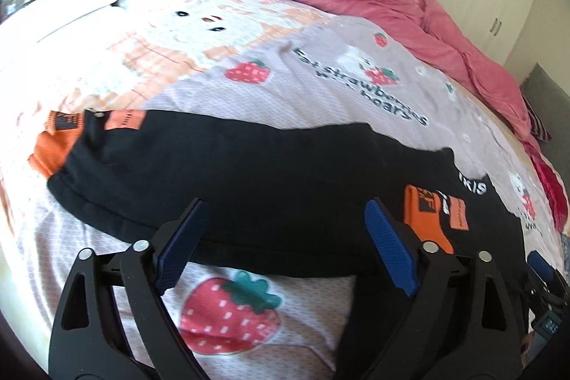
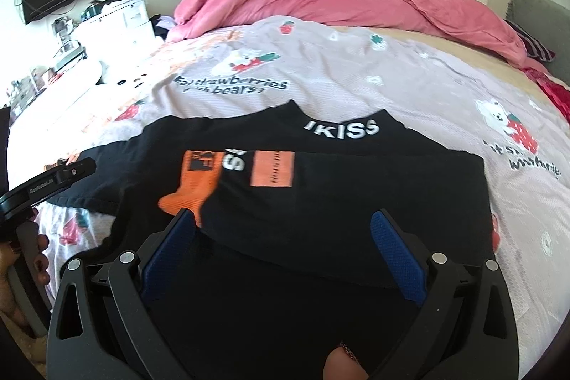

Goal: Fold small clothes
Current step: 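Lay the cuff flat on the shirt and move the left gripper to the other sleeve, then grasp the other sleeve's orange cuff with the left gripper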

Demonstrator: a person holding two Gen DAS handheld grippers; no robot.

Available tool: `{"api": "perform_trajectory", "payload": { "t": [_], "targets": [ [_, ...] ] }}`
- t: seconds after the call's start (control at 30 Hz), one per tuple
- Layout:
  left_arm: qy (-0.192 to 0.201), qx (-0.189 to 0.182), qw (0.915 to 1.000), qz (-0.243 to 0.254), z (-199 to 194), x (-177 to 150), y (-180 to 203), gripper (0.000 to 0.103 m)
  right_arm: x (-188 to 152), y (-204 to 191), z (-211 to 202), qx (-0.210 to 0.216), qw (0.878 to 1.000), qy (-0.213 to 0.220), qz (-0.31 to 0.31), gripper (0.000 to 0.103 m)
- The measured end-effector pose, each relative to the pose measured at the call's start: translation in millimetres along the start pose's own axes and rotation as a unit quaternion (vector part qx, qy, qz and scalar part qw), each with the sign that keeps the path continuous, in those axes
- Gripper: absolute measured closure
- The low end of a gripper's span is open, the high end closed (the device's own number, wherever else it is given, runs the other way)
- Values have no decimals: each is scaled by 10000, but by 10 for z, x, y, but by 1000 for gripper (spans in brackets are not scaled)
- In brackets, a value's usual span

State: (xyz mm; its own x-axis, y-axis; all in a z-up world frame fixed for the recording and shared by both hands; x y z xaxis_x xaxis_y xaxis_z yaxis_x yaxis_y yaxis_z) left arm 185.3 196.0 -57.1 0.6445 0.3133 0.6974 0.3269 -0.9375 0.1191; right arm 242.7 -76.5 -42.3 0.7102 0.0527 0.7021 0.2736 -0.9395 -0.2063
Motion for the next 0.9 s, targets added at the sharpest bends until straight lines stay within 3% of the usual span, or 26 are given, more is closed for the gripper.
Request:
{"api": "perform_trajectory", "payload": {
  "t": [0.3,0.63,0.9],
  "targets": [
    [487,799,9949,-371,-189,135,-445,18,64,-492,19,354,9988,20,-324,5],
    [601,1321,9849,-943,-232,140,-970,15,94,-1064,63,765,9948,-12,-674,5],
    [576,1832,9717,-1378,-250,48,-1381,15,43,-1322,169,937,9927,-123,-752,5]
  ]
}}
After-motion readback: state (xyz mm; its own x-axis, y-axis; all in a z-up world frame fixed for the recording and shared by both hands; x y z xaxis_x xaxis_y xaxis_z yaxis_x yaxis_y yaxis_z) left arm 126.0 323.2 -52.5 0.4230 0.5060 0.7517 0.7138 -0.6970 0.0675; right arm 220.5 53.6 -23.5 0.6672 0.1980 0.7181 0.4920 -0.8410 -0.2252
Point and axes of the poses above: each gripper's, at about its wrist camera, not at the fingertips, and z roughly the way its jaws point, y to its right, x to its top, the point moved 9 cm from there along z, roughly the way its jaws point, and after that the axes turned 9 degrees about z, right-handed, at the moved point
